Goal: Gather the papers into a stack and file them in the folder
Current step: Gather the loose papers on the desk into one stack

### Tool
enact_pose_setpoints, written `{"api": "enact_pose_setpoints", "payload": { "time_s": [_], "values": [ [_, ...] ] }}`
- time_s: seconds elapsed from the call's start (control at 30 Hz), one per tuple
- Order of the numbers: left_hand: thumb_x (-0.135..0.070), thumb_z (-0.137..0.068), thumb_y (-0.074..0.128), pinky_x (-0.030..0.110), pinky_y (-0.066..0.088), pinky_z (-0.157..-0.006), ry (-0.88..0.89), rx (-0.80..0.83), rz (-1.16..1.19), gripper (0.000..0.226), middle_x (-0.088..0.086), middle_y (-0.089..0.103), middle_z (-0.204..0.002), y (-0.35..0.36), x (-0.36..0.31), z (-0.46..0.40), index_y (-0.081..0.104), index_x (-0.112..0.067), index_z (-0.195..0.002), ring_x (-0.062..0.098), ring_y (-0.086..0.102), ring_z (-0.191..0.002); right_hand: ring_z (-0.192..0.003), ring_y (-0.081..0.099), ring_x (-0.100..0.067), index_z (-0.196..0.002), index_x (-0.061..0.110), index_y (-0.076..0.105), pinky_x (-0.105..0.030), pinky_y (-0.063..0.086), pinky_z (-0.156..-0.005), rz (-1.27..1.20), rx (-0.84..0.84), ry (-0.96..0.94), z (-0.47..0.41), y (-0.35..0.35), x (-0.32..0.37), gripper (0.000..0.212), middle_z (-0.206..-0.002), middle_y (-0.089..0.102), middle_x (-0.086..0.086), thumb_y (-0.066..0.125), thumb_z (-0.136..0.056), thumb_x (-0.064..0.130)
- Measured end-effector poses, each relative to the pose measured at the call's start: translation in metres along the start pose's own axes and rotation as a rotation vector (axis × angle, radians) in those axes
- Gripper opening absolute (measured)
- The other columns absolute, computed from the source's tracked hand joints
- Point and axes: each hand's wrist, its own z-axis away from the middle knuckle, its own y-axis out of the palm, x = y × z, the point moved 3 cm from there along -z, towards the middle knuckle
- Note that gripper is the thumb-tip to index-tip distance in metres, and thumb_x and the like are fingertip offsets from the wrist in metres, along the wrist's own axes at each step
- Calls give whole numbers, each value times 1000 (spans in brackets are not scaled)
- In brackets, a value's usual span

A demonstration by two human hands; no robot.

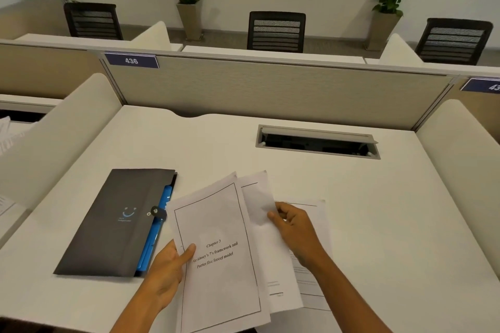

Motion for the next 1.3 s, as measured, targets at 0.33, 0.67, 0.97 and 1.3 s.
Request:
{"api": "enact_pose_setpoints", "payload": {
  "time_s": [0.33, 0.67, 0.97, 1.3],
  "values": [
    [-31, -84, 77, 44, 61, -88, -63, 35, -52, 50, 6, 81, -120, 2, 3, 1, 66, -21, -132, 26, 78, -110, -93, 80, -19, -104, 31, 80, -35, 63, -81, 80, 63, 10, 11, 37, -5, 25, -99, 84, 4, 60, -105, 46],
    [-25, -93, 73, 52, 63, -93, -59, 22, 5, 44, 10, 79, -125, -2, 9, -2, 64, -19, -136, 31, 76, -114, -75, 63, -28, -97, 8, 70, -44, 51, -72, -1, 103, 61, 5, 46, -12, 55, -83, 71, -4, 57, -101, 60],
    [-16, -92, 74, 38, 67, -74, 19, -143, 71, 41, 1, 81, -119, -26, 9, -1, 67, -32, -129, 26, 77, -109, -129, 65, -18, -146, 25, 58, -45, 53, -111, 703, -19, -75, -41, -32, -40, 55, -140, 67, 2, 73, -96, 43],
    [-14, -97, 70, 55, 57, -101, 38, -173, 110, 41, 9, 78, -126, -37, 8, 0, 65, -21, -137, 35, 72, -120, -165, -13, -26, -167, 19, -18, -66, -5, -129, 1198, 184, 141, -54, -131, -82, 131, -178, -15, 1, 64, -84, 77]
  ]
}}
